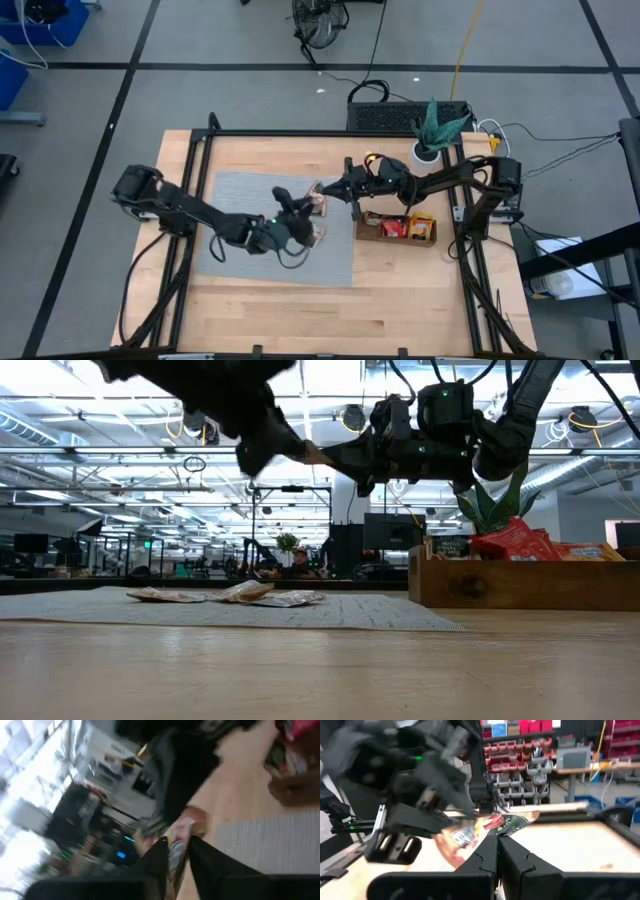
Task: Pick & Place Tea
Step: Put the brown tea bag into the left section of the wooden organizer
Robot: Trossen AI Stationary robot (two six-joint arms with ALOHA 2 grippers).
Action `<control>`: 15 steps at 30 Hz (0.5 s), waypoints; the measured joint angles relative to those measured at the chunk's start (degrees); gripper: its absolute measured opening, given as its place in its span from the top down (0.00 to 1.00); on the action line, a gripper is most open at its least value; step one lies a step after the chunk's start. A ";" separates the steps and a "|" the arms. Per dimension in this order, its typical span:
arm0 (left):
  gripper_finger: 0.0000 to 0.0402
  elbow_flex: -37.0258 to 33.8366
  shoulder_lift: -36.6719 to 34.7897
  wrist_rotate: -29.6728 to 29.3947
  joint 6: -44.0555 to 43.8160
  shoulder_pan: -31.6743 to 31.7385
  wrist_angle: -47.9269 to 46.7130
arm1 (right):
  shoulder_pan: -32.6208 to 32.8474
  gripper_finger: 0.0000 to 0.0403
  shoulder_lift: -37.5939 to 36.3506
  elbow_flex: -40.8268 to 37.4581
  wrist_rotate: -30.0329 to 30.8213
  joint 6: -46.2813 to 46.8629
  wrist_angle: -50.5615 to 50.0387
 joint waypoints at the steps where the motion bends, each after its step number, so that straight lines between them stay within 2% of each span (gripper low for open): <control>1: 0.77 0.00 -1.38 0.61 -4.02 0.37 -2.24 | 0.00 1.00 -0.58 -0.03 0.23 -0.74 -0.42; 3: 0.67 0.00 -4.85 3.40 -12.18 1.33 -9.24 | 0.16 1.00 -2.03 -0.03 1.81 -2.93 -2.32; 8: 0.44 0.00 -13.29 15.07 -29.62 4.52 -22.38 | 2.00 1.00 -9.08 -0.27 6.19 -10.54 -13.56; 13: 0.31 -0.03 -18.84 21.69 -36.75 7.35 -30.18 | 7.58 1.00 -18.12 -0.29 7.83 -20.92 -30.62; 15: 0.29 -0.07 -20.16 23.27 -37.90 8.30 -32.11 | 11.27 1.00 -21.93 -0.29 12.43 -24.27 -38.69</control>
